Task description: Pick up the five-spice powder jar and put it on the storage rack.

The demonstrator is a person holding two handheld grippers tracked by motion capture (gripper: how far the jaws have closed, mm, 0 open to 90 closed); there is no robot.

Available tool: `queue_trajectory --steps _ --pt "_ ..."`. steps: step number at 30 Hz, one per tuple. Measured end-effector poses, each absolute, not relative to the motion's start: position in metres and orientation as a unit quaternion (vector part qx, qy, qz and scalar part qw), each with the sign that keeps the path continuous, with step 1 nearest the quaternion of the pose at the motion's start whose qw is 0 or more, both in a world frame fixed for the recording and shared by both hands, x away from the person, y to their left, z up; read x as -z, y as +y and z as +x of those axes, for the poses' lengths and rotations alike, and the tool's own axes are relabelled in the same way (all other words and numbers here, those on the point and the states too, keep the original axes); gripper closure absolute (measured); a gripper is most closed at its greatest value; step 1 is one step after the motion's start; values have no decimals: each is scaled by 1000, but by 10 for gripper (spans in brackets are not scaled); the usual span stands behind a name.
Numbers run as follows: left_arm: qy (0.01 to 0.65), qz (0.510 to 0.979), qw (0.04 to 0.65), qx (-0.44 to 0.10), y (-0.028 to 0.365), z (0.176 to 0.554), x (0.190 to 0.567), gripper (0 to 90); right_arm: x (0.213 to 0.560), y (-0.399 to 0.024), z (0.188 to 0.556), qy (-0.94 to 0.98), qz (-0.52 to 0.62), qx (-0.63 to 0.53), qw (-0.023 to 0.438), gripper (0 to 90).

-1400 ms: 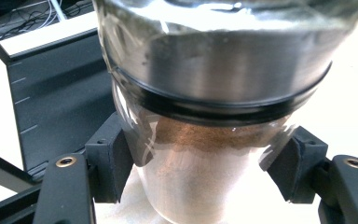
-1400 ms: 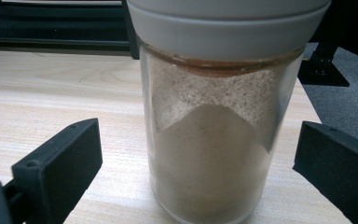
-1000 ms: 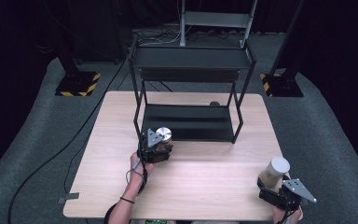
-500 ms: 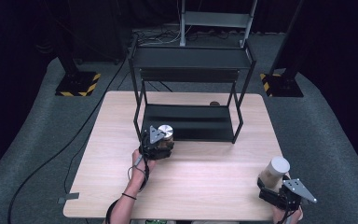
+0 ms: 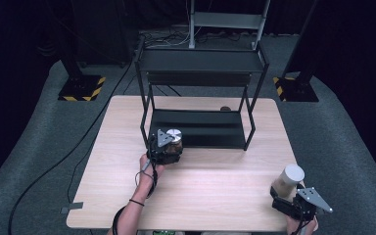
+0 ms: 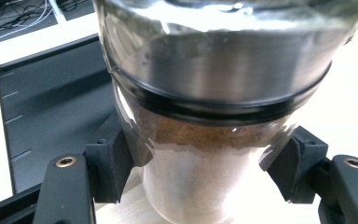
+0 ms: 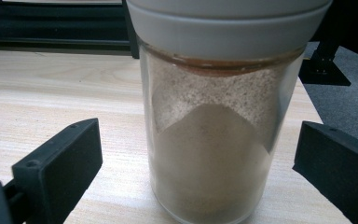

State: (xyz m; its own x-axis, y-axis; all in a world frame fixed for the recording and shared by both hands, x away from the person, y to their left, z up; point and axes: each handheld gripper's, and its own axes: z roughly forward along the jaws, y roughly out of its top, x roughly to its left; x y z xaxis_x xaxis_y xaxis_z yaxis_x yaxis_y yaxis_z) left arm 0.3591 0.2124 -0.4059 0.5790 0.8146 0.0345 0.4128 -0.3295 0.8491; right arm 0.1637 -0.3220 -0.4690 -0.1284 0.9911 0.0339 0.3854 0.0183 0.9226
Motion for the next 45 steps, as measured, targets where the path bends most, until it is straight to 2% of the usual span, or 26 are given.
queue_trajectory --steps 45 --pt "398 781 419 -236 203 381 402 313 469 -322 163 618 556 -427 356 0"
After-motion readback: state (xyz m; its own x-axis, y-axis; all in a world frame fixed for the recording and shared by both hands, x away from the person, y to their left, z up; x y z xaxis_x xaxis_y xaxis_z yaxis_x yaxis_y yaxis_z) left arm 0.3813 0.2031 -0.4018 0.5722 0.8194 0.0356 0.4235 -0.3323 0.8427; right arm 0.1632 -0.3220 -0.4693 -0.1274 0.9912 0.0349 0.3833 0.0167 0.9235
